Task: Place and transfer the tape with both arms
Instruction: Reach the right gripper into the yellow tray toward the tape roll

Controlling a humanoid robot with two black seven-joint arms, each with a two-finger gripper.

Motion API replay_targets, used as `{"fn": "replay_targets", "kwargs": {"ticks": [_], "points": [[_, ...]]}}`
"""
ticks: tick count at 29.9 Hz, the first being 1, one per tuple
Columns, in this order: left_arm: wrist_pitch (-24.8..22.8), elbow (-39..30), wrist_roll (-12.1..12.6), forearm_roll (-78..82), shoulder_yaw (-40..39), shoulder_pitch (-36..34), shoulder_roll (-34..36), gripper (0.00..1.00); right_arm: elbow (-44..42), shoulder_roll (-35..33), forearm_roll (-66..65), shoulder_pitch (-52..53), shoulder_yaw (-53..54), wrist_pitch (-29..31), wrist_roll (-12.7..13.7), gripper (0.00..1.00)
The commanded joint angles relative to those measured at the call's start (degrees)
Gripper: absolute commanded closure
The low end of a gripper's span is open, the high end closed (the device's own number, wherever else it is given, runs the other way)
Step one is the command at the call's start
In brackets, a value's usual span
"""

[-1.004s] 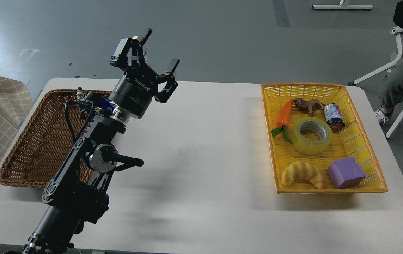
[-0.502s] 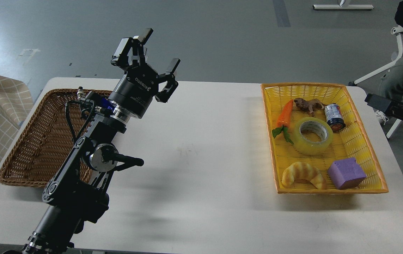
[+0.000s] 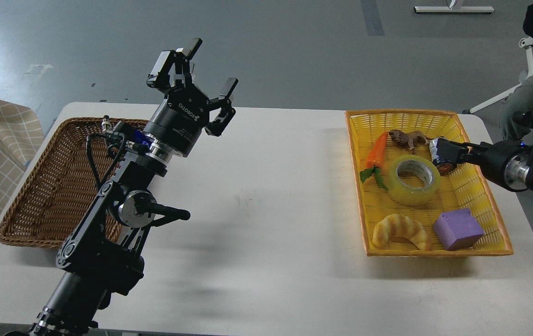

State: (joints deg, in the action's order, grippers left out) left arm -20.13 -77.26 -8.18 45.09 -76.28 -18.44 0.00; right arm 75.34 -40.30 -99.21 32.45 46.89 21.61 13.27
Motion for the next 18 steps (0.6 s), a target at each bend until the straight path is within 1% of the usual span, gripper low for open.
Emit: {"fn": "replay_targets", "kwargs": {"ticks": [1, 7, 18], "points": [[0.00, 0.00, 0.00, 0.00, -0.01, -0.02, 0.00, 0.02, -1.42, 0.04, -0.55, -0.11, -1.45, -0.07, 0.09, 0.01], [0.00, 0.00, 0.00, 0.00, -0.01, 0.07, 0.00, 0.02, -3.97, 1.01, -1.86, -0.19, -1.54, -0.07, 0.09, 0.04], [0.00, 0.00, 0.00, 0.00, -0.09, -0.02, 0.00, 0.02, -4.41, 3.82, -3.01, -0.11, -1.80, -0.07, 0.35, 0.07]]}}
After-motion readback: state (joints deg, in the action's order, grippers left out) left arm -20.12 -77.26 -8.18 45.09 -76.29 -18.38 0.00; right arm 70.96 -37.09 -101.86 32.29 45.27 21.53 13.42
